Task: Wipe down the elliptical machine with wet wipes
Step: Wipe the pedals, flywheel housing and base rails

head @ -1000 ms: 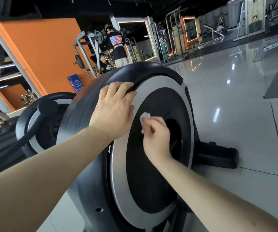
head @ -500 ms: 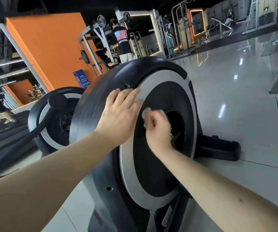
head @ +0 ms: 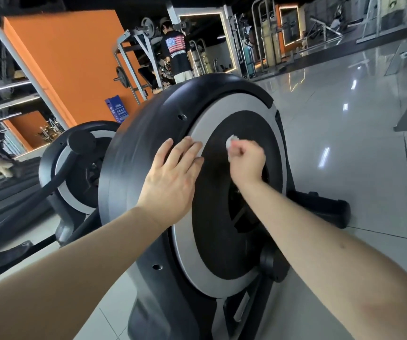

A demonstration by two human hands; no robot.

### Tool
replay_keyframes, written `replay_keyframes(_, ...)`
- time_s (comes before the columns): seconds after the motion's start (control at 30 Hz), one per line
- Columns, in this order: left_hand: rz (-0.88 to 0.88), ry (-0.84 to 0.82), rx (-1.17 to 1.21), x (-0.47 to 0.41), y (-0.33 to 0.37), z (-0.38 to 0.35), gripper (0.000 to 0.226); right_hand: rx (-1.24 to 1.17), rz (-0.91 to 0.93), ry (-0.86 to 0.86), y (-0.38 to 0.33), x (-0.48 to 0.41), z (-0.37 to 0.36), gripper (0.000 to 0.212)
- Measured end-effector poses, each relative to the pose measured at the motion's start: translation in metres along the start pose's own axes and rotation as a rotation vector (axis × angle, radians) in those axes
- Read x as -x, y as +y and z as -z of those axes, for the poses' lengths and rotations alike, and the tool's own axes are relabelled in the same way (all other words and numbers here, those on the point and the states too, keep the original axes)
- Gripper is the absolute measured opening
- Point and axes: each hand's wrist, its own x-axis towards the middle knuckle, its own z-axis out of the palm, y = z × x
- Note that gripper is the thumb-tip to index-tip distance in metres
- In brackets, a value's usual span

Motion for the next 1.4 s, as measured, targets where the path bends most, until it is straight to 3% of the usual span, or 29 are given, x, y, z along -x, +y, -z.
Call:
replay_keyframes(0.1, -0.002, -0.028, -0.04, -0.001, 0.001, 0.0, 0.047, -0.024, -0.108, -0.021, 0.013, -0.022, -0.003, 0.025)
replay_keyframes(0.33, -0.006, -0.031, -0.126, 0.0, 0.003, -0.003, 0.054, -0.054, 0.04, -0.099, 0.023, 0.092, 0.012, 0.014)
replay_keyframes(0.43, -0.028, -0.029, -0.192, 0.003, 0.007, -0.003, 0.054, -0.044, -0.154, -0.234, 0.054, 0.148, 0.02, 0.029)
replay_keyframes(0.5, -0.067, -0.062, -0.204, 0.007, 0.012, -0.002, 0.053, -0.074, -0.394, -0.286, 0.08, 0.182, 0.028, 0.035)
replay_keyframes(0.6, -0.146, -0.108, -0.215, 0.02, 0.02, -0.004, 0.05, -0.204, -0.698, -0.184, 0.087, 0.195, 0.025, 0.034)
replay_keyframes(0.7, -0.164, -0.074, -0.193, 0.023, 0.018, -0.005, 0.049, -0.314, -0.658, -0.118, 0.057, 0.175, 0.013, 0.026)
replay_keyframes(0.87, -0.151, -0.006, -0.14, 0.026, 0.02, -0.01, 0.049, -0.463, -0.491, -0.185, 0.028, 0.177, 0.018, 0.008)
replay_keyframes(1.0, -0.168, 0.007, -0.13, 0.025, 0.021, -0.011, 0.044, -0.358, -0.195, -0.195, 0.019, 0.171, 0.002, 0.012)
replay_keyframes(1.07, -0.18, 0.004, -0.134, 0.027, 0.021, -0.012, 0.042, -0.277, -0.139, -0.228, 0.039, 0.189, 0.003, 0.025)
replay_keyframes(1.17, -0.195, -0.015, -0.116, 0.029, 0.023, -0.011, 0.046, -0.089, -0.288, -0.27, 0.092, 0.226, 0.016, 0.051)
replay_keyframes(1.3, -0.251, -0.03, -0.094, 0.041, 0.036, -0.017, 0.032, -0.054, -0.757, -0.112, 0.136, 0.215, 0.029, 0.031)
replay_keyframes(1.4, -0.317, -0.092, -0.075, 0.055, 0.051, -0.026, 0.029, -0.154, -0.836, 0.016, 0.124, 0.199, 0.023, 0.033)
